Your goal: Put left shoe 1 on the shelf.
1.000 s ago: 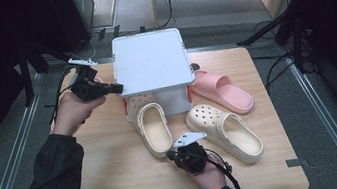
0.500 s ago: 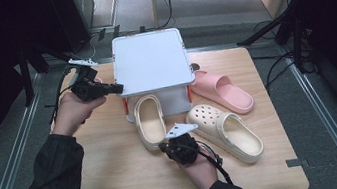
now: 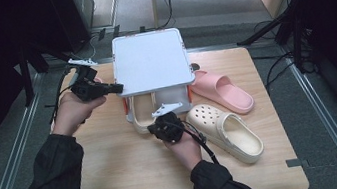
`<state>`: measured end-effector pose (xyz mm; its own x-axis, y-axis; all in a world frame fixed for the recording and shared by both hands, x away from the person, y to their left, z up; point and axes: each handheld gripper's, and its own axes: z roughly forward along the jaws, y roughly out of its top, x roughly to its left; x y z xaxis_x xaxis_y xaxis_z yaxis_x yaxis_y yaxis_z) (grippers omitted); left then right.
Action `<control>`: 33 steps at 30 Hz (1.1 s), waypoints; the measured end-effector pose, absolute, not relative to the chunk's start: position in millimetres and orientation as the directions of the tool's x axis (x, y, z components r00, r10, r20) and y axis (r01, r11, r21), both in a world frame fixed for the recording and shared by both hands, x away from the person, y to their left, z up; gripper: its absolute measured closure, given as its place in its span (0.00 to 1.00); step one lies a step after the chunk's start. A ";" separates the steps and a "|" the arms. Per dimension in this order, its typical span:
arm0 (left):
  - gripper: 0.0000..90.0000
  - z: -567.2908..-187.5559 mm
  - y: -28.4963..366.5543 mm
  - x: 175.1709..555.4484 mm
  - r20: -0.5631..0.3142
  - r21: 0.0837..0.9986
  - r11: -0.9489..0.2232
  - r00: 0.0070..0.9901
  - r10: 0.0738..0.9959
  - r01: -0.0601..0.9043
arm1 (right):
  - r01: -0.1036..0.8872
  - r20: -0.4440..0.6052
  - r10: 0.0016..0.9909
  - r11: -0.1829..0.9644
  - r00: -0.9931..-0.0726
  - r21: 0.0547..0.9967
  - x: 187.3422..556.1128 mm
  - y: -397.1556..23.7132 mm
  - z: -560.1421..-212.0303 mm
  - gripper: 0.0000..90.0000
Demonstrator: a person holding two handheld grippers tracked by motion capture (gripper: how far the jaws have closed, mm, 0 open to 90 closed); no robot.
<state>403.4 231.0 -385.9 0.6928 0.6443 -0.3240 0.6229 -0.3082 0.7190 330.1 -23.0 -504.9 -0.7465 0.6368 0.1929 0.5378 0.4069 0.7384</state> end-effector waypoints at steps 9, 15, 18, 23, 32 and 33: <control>1.00 -386.1 231.2 403.6 -0.325 0.720 -0.307 0.693 0.644 0.623 | 0.533 0.144 0.673 0.416 -0.725 0.737 357.3 -9.2 -503.5 1.00; 0.99 -385.8 230.8 403.2 -0.316 0.722 -0.306 0.689 0.653 0.621 | 0.539 0.156 0.684 0.393 -0.713 0.745 371.9 0.7 -507.7 1.00; 0.99 -385.9 232.8 403.9 -0.312 0.725 -0.300 0.684 0.660 0.620 | 0.528 0.140 0.687 0.395 -0.713 0.752 372.5 5.0 -508.2 1.00; 0.99 -386.0 233.1 404.3 -0.314 0.726 -0.298 0.684 0.658 0.620 | 0.538 0.151 0.690 0.389 -0.708 0.748 372.6 4.8 -508.2 1.00; 0.85 -379.2 233.4 401.3 -0.367 0.717 -0.255 0.663 0.653 0.648 | 0.547 0.212 0.643 0.379 -0.735 0.746 355.9 -8.8 -491.6 0.89; 0.82 -377.6 233.0 399.9 -0.378 0.715 -0.250 0.662 0.648 0.653 | 0.545 0.216 0.638 0.378 -0.739 0.749 353.4 -11.8 -489.3 0.88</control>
<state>399.9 233.0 -377.6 0.6616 0.6478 -0.3775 0.6530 -0.2505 0.7147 353.4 -11.8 -489.3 -0.7393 0.6377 0.2163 0.5448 0.3776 0.7487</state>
